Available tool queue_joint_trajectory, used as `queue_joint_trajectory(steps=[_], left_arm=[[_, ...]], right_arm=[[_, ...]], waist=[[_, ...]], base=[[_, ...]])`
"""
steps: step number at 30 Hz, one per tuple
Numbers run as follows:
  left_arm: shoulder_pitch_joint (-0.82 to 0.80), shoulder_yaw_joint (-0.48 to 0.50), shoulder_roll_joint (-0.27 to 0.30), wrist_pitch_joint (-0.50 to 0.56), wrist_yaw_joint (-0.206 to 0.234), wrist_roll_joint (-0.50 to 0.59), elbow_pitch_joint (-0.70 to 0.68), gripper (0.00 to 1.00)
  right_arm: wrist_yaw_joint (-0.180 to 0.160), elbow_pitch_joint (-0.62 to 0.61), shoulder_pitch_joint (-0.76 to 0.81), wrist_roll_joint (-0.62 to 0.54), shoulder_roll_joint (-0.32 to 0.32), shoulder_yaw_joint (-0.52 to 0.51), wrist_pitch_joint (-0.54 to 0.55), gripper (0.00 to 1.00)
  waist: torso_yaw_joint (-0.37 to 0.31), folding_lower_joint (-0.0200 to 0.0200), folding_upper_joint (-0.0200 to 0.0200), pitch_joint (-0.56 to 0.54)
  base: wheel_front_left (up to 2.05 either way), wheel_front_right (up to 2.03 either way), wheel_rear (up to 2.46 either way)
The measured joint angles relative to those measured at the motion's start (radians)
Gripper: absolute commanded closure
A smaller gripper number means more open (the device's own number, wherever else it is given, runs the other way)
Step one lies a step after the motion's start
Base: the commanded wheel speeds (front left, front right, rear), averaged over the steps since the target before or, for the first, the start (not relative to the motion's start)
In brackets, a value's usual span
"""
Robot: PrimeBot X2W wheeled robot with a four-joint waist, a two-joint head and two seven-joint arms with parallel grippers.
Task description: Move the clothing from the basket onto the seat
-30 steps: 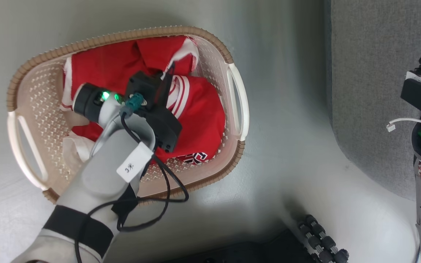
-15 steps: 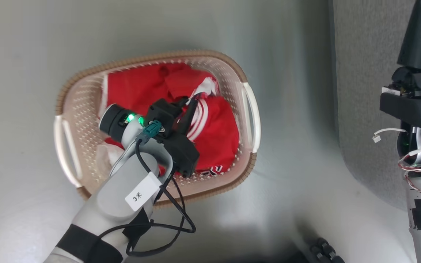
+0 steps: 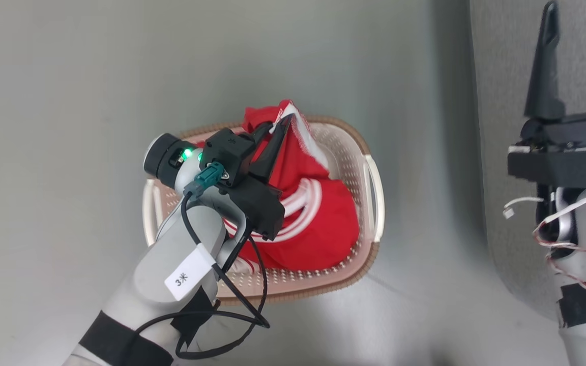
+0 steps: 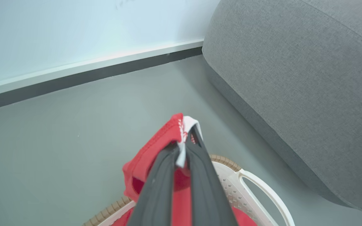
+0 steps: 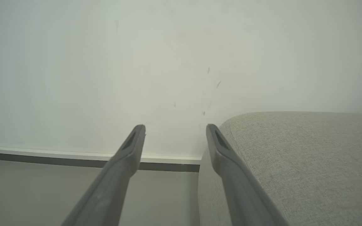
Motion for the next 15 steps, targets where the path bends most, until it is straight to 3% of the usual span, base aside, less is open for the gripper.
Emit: queue_joint_trajectory(steps=[15], left_arm=[[-0.021, 0.040, 0.042, 0.000, -0.017, 0.021, -0.092, 1.00]], right_arm=[[0.022, 0.125, 0.067, 0.003, 0.043, 0.023, 0.000, 0.00]], waist=[[0.065, -0.0001, 0.0000, -0.202]], base=[[0.00, 0.00, 0.00]])
